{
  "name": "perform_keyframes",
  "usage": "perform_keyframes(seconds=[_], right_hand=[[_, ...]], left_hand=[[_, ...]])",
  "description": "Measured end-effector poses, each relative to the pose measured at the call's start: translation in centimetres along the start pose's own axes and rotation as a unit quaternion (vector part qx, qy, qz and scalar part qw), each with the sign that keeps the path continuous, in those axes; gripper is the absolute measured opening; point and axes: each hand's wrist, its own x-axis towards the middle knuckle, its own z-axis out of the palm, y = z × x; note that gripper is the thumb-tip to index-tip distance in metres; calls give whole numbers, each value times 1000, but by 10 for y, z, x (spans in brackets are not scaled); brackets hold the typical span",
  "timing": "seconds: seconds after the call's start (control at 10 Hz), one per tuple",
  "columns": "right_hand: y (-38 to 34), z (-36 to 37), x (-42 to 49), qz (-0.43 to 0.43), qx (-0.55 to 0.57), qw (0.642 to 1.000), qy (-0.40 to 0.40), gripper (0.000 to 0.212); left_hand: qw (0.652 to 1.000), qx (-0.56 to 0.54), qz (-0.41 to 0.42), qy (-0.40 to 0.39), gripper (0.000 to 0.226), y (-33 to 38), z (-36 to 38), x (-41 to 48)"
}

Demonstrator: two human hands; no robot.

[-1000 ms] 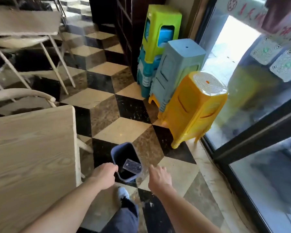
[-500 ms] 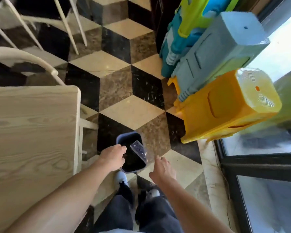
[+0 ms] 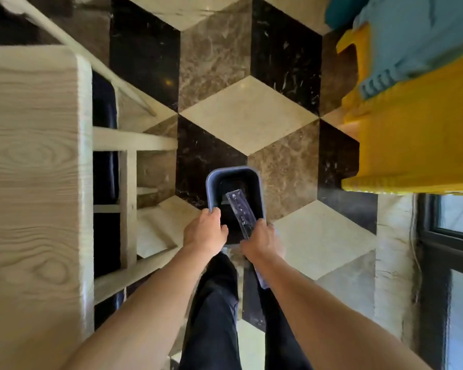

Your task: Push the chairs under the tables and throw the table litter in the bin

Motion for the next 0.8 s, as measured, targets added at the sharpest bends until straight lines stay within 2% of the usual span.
perform_keyframes(seconds=[0.2,0.3,0.4,0.5,0.6,0.8], right_hand=[[0,4,54,-5,30,999,-18,50],[8,-6,58,4,39,999,-18,47],[19,-23,42,24,29,999,-15,35],[22,-34,27,26,10,999,-21,25],[12,-57,-12,12,13,1000,1,15],[-4,-100,-107,-38,68,996,53,17]], left_hand=[[1000,-10,-5,-3,31,4,21,41],[1000,-8,14,-7,30,10,14,46],[999,22,36,-11,39,13,-6,29],[998,36,40,-12,37,15,-25,7],[997,45,70,-4,26,15,-63,-31],[984,140,107,18,22,23,-122,-101]])
